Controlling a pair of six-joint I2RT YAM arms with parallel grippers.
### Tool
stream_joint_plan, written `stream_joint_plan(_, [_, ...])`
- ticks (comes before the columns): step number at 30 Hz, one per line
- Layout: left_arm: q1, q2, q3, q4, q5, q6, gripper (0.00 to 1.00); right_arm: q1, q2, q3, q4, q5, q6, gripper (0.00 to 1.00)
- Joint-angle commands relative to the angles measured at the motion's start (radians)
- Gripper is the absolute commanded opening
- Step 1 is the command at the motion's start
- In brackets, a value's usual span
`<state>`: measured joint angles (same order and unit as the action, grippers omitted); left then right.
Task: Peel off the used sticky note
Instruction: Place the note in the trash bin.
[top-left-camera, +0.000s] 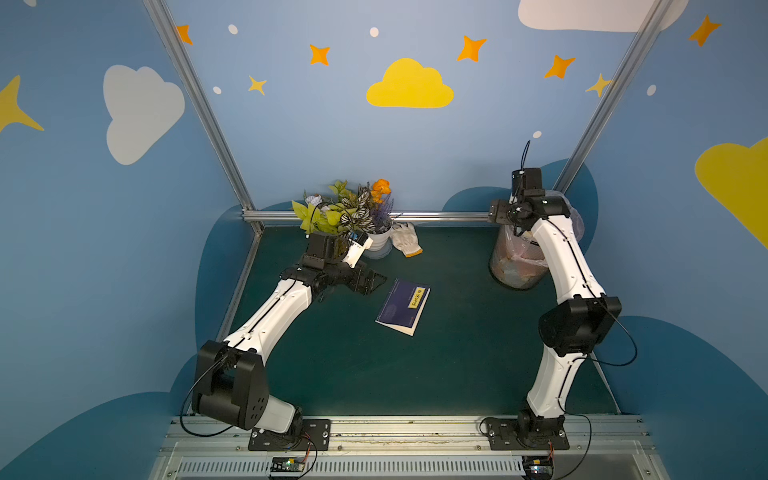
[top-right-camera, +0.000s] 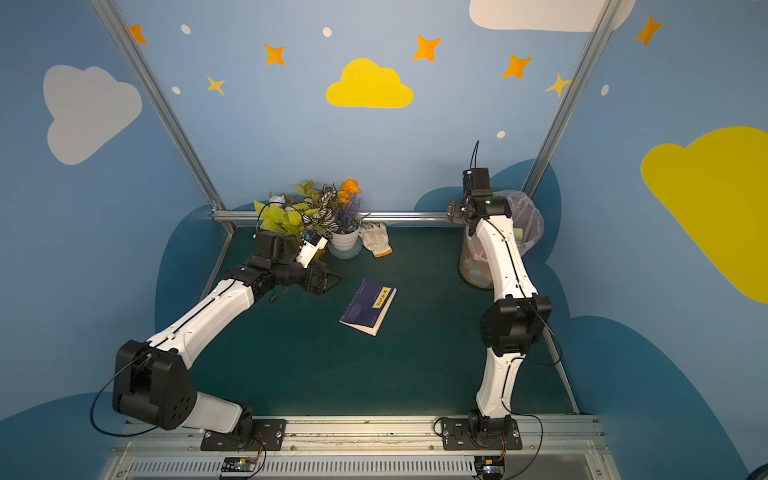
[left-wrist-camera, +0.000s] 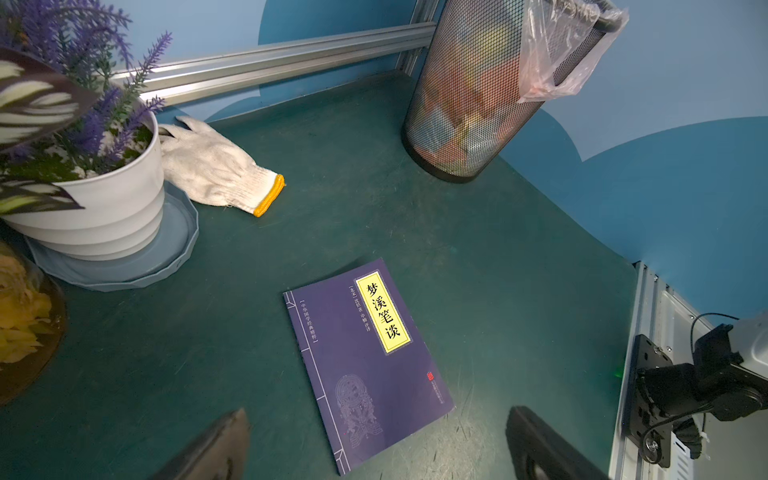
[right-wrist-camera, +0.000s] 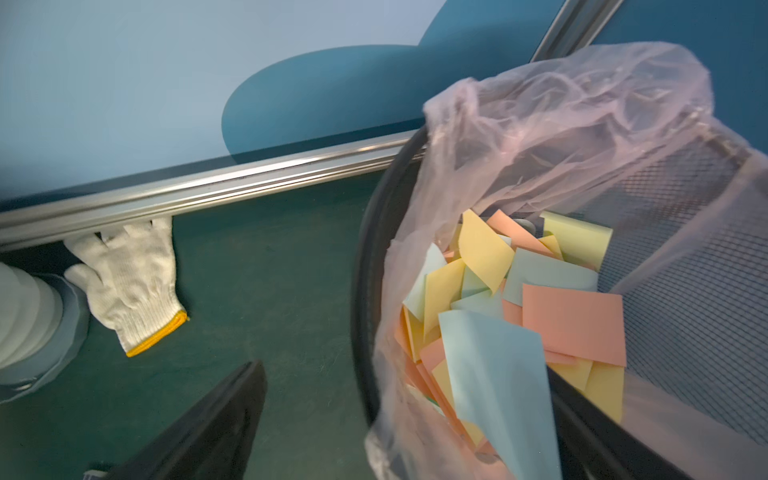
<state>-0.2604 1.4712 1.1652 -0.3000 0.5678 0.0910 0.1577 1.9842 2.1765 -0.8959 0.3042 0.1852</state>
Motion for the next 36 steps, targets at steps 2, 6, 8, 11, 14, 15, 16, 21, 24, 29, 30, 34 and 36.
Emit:
stream_joint_plan(2, [0.006,-0.029,-0.010,0.022,-0.005,0.014,1.00,0.002,0.018,0.037,-0.049,-0.129,0.008,0.98])
stream_joint_plan(6, [0.006,-0.031,-0.010,0.023,-0.006,0.015,1.00,-0.030,-0.010,0.037,-0.028,-0.328,0.109,0.98])
stream_joint_plan(8, [0.007,-0.033,-0.013,0.022,-0.008,0.017,1.00,-0.050,-0.038,0.033,-0.006,-0.405,0.151,0.98])
stream_joint_plan(11, [0.009,-0.034,-0.016,0.023,-0.009,0.017,1.00,-0.082,-0.093,0.014,0.034,-0.484,0.196,0.98])
stream_joint_plan(14, [0.010,-0.035,-0.022,0.027,-0.006,0.011,1.00,-0.103,-0.152,-0.003,0.045,-0.486,0.219,0.98])
stream_joint_plan(15, [0.012,-0.034,-0.023,0.030,-0.004,0.009,1.00,-0.108,-0.173,-0.009,0.046,-0.474,0.218,0.98])
stream_joint_plan(16, [0.013,-0.033,-0.023,0.030,-0.002,0.008,1.00,-0.112,-0.195,-0.017,0.046,-0.459,0.215,0.98])
stream_joint_plan(21, [0.016,-0.034,-0.024,0.032,-0.002,0.006,1.00,-0.126,-0.291,-0.077,0.045,-0.392,0.195,0.98])
stream_joint_plan(24, [0.019,-0.039,-0.033,0.037,-0.008,0.007,1.00,-0.123,-0.336,-0.133,0.049,-0.378,0.196,0.98])
stream_joint_plan(29, [0.035,-0.057,-0.084,0.074,-0.079,0.003,1.00,-0.027,-0.466,-0.381,0.165,-0.319,0.143,0.98])
stream_joint_plan(30, [0.046,-0.063,-0.100,0.091,-0.092,0.004,1.00,-0.001,-0.503,-0.451,0.212,-0.294,0.125,0.98])
stream_joint_plan(34, [0.102,-0.068,-0.180,0.171,-0.160,0.008,1.00,0.081,-0.633,-0.769,0.414,-0.176,0.108,0.98])
stream_joint_plan(36, [0.127,-0.070,-0.238,0.228,-0.220,0.017,1.00,0.097,-0.678,-0.910,0.513,-0.132,0.100,0.98])
